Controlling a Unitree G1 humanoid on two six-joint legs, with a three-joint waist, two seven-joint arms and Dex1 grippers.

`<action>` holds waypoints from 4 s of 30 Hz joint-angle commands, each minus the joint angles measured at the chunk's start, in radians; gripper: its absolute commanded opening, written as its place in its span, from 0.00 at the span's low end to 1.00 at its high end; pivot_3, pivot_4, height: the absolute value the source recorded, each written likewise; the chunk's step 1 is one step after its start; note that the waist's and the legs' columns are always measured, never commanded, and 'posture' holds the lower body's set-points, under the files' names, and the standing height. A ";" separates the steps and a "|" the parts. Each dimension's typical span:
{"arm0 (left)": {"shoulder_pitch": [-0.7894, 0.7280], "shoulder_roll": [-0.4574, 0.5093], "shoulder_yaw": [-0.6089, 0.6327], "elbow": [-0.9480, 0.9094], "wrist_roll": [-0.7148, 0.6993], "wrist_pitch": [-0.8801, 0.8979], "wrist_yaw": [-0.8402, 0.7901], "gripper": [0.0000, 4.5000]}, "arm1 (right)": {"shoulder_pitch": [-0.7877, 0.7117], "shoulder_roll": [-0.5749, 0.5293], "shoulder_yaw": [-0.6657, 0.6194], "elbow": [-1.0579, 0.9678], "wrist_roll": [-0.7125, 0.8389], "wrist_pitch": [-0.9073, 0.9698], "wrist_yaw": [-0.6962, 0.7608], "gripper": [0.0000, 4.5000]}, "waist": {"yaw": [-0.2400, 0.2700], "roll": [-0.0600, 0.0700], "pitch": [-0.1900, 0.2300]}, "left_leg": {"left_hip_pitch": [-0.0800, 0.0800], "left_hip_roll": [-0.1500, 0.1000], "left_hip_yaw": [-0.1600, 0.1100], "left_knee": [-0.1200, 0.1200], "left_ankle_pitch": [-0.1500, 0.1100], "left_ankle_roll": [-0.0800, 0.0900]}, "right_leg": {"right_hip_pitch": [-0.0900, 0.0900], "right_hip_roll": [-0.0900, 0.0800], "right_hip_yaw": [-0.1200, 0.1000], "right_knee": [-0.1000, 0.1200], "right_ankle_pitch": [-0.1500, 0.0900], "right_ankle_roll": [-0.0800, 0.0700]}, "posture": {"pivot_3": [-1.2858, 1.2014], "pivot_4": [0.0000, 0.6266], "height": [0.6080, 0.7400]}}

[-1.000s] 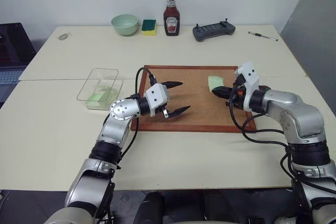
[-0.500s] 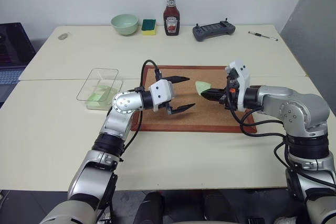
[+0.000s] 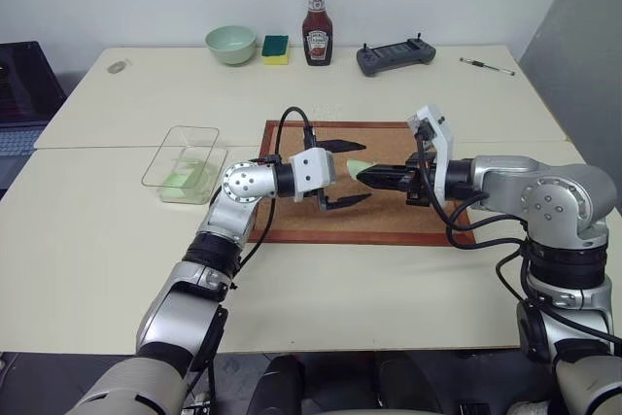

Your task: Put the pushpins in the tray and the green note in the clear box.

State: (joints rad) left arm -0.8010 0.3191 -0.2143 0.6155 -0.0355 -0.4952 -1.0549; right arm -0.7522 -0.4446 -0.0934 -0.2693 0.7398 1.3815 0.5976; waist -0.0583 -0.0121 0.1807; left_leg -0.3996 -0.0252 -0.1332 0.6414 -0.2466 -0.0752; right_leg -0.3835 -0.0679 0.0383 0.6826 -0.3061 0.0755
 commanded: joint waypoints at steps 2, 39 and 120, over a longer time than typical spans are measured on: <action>-0.042 -0.002 -0.010 0.044 0.020 -0.050 0.000 0.99 | -0.027 0.016 -0.037 -0.032 0.048 0.016 -0.021 0.00 | 0.000 0.000 0.000 | 0.000 0.000 0.000 0.000 0.000 0.000 | 0.000 0.000 0.000 0.000 0.000 0.000 | 0.52 0.24 1.00; 0.018 -0.024 0.029 -0.026 -0.095 0.133 -0.102 0.00 | -0.061 0.077 -0.128 0.021 0.141 0.085 -0.135 0.00 | -0.001 0.000 0.000 | -0.001 0.000 0.000 0.000 0.000 0.000 | -0.002 0.000 0.001 0.001 0.000 0.000 | 0.52 0.24 1.00; 0.150 0.170 0.173 -0.492 -0.002 0.605 0.230 0.00 | 0.118 -0.263 0.146 0.089 -0.378 -0.876 0.344 0.84 | -0.012 -0.001 0.001 | 0.000 0.002 0.002 0.001 0.000 0.000 | -0.001 0.001 0.002 0.001 0.000 0.000 | 0.52 0.24 1.00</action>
State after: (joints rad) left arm -0.6689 0.4570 -0.1001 0.2209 -0.0508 0.0225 -0.8981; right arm -0.5850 -0.7300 0.0444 -0.1064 0.2941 0.4757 0.8989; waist -0.0708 -0.0133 0.1814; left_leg -0.3998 -0.0234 -0.1318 0.6428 -0.2466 -0.0752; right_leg -0.3842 -0.0662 0.0407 0.6836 -0.3059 0.0757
